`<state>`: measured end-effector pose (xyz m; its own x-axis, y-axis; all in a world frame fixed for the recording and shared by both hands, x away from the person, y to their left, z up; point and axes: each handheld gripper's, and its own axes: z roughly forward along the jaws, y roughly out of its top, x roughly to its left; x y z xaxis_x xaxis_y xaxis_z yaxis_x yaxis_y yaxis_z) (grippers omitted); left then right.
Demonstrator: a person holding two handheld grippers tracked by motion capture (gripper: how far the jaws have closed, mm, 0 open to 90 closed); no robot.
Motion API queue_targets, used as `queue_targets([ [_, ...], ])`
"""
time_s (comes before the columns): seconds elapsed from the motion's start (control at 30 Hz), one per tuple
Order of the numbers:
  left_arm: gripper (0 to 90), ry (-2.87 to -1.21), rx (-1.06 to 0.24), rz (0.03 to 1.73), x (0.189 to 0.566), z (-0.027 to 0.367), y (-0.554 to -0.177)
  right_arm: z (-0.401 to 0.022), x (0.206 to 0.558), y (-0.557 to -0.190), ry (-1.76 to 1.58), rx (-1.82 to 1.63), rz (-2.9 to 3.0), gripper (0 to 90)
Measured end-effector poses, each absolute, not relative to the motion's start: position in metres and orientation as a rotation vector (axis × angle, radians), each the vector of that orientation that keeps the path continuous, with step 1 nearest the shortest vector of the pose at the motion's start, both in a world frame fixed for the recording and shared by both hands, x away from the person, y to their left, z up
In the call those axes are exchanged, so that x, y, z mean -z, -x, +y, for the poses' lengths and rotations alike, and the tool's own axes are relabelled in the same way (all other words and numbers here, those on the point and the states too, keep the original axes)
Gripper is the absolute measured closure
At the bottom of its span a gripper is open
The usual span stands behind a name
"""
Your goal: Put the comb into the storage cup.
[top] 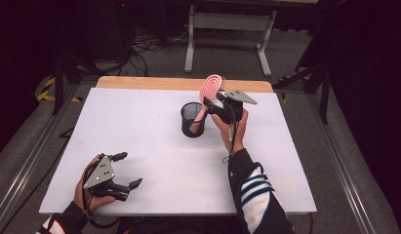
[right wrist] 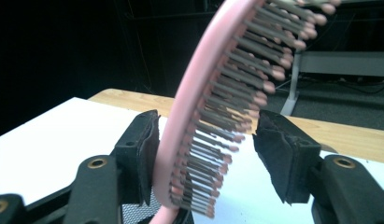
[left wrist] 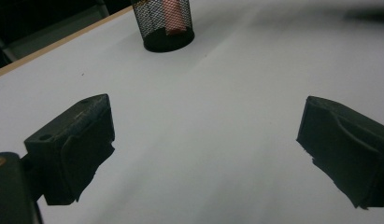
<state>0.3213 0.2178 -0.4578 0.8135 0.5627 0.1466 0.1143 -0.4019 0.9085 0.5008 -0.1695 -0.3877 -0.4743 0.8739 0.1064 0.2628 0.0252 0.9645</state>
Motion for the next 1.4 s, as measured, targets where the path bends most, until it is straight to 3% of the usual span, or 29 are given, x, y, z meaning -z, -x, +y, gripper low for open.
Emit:
queue_targets([
  [0.47, 4.9, -1.958, -0.539, 0.506, 0.458, 0.217, -0.323, -0.177, 0.371, -0.490, -1.056, -1.439, 1.768, 31.3],
  [0.53, 4.9, -1.957, -0.539, 0.508, 0.458, 0.217, -0.323, -0.178, 0.370, -0.489, -1.049, -1.431, 1.761, 25.5],
  [0.9, 4.9, -1.954, -0.543, 0.511, 0.457, 0.218, -0.322, -0.174, 0.360, -0.483, -0.982, -1.363, 1.761, 12.4],
  [1.4, 4.9, -1.958, -0.546, 0.515, 0.458, 0.217, -0.323, -0.176, 0.352, -0.477, -0.932, -1.353, 1.756, 6.5],
])
